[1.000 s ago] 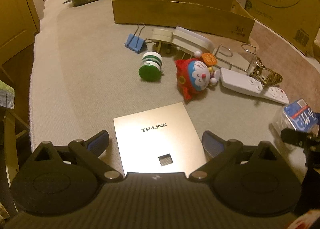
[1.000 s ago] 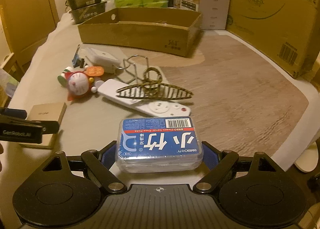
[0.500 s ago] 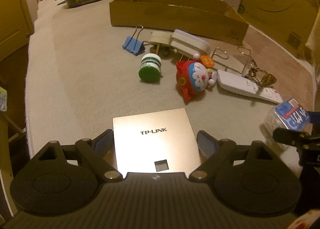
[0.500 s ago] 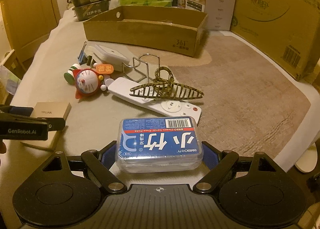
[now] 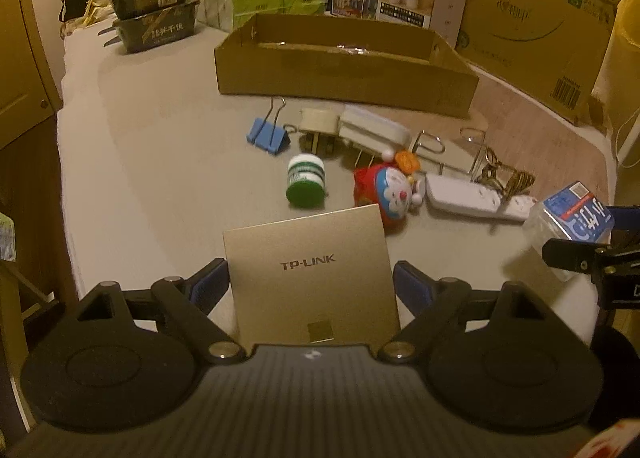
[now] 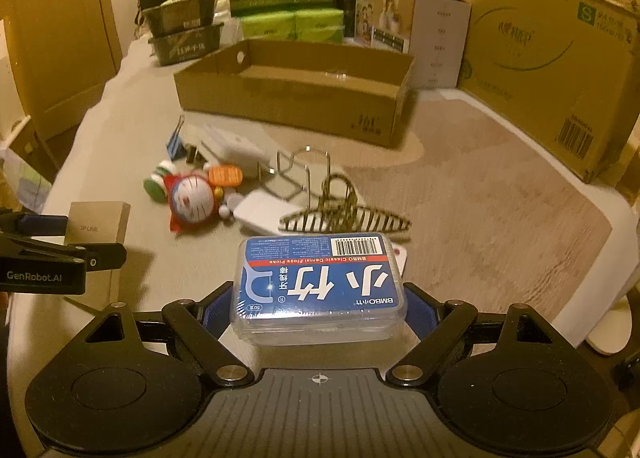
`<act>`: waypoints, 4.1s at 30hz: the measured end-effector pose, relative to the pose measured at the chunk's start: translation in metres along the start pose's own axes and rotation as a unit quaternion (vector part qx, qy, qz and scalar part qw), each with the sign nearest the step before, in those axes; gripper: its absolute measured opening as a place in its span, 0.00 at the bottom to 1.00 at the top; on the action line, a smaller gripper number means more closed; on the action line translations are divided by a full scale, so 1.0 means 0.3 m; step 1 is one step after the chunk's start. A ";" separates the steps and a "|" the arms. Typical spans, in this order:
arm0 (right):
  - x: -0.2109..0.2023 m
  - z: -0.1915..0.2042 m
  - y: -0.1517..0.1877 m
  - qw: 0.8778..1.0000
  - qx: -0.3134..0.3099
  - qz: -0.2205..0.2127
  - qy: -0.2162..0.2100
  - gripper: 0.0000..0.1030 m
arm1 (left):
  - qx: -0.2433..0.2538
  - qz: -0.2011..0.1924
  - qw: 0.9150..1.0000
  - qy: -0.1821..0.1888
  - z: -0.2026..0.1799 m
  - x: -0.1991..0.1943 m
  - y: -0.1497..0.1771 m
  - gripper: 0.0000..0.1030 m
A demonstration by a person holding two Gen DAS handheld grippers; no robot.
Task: Organize rigid objects
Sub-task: 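Carry the floss box and TP-LINK panel with both tools to the cardboard tray, then lower both items into the tray and open both tools, then grasp the metal hair clip with the right tool while the left tool approaches the green jar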
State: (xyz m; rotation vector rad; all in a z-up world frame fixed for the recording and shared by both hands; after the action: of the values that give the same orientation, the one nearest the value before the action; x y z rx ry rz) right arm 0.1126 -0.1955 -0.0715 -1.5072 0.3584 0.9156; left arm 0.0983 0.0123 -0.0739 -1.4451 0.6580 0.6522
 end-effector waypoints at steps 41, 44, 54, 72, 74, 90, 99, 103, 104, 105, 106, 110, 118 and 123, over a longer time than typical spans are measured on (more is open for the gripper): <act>0.388 -0.180 -0.712 0.994 0.092 -0.059 -0.021 0.83 | 0.056 -0.094 0.993 0.041 0.152 0.372 -0.807 0.84; 0.449 -0.197 -0.735 0.994 0.091 -0.051 -0.014 0.83 | 0.066 -0.088 0.993 0.038 0.153 0.442 -0.836 0.84; 0.588 -0.211 -0.740 0.994 0.105 -0.029 -0.008 0.83 | 0.071 -0.069 0.994 0.046 0.158 0.589 -0.853 0.84; 0.609 -0.209 -0.749 0.993 0.106 -0.042 -0.009 0.83 | 0.037 -0.071 0.996 0.043 0.205 0.563 -0.828 0.89; 0.586 -0.210 -0.749 0.993 0.109 -0.044 -0.008 0.83 | 0.033 -0.075 0.996 0.041 0.211 0.533 -0.815 0.89; 0.234 -0.115 -0.575 0.992 0.107 -0.062 -0.002 0.83 | 0.010 -0.084 0.995 0.047 0.156 0.203 -0.617 0.89; 0.039 -0.051 -0.426 0.990 0.118 -0.072 0.002 0.83 | 0.007 -0.077 0.996 0.043 0.134 0.048 -0.479 0.89; -0.023 -0.035 -0.365 0.990 0.125 -0.072 0.004 0.83 | 0.010 -0.074 0.997 0.037 0.131 0.000 -0.424 0.89; -0.038 -0.030 -0.349 0.989 0.126 -0.072 0.006 0.83 | 0.010 -0.073 0.997 0.035 0.130 -0.012 -0.411 0.89; -0.052 -0.026 -0.334 0.989 0.127 -0.073 0.008 0.83 | 0.010 -0.072 0.997 0.034 0.130 -0.023 -0.398 0.89; -0.063 -0.023 -0.322 0.989 0.126 -0.073 0.010 0.83 | 0.011 -0.071 0.997 0.032 0.131 -0.033 -0.386 0.89; -0.089 -0.004 -0.271 0.992 0.111 -0.063 0.022 0.83 | 0.020 -0.069 0.997 0.032 0.125 -0.068 -0.342 0.89; -0.112 -0.005 -0.186 0.992 0.111 -0.044 0.035 0.83 | 0.024 -0.065 0.997 0.034 0.117 -0.122 -0.254 0.89; -0.122 -0.002 -0.150 0.993 0.111 -0.035 0.037 0.83 | 0.022 -0.062 0.997 0.040 0.111 -0.139 -0.210 0.89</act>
State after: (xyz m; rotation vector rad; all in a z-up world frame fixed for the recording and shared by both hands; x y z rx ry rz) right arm 0.1210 -0.1989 -0.0142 -1.3426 0.4444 0.7408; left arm 0.1180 0.0437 -0.0001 -1.4639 0.6350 0.4824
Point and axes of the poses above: each gripper's, at about its wrist camera, not at the fingertips, and x roughly the way its jaws point, z to its left, y to its underside, the point moved 5 cm from there along x, roughly the way its jaws point, and after that the axes turned 4 degrees about x, right-handed, at the moved point
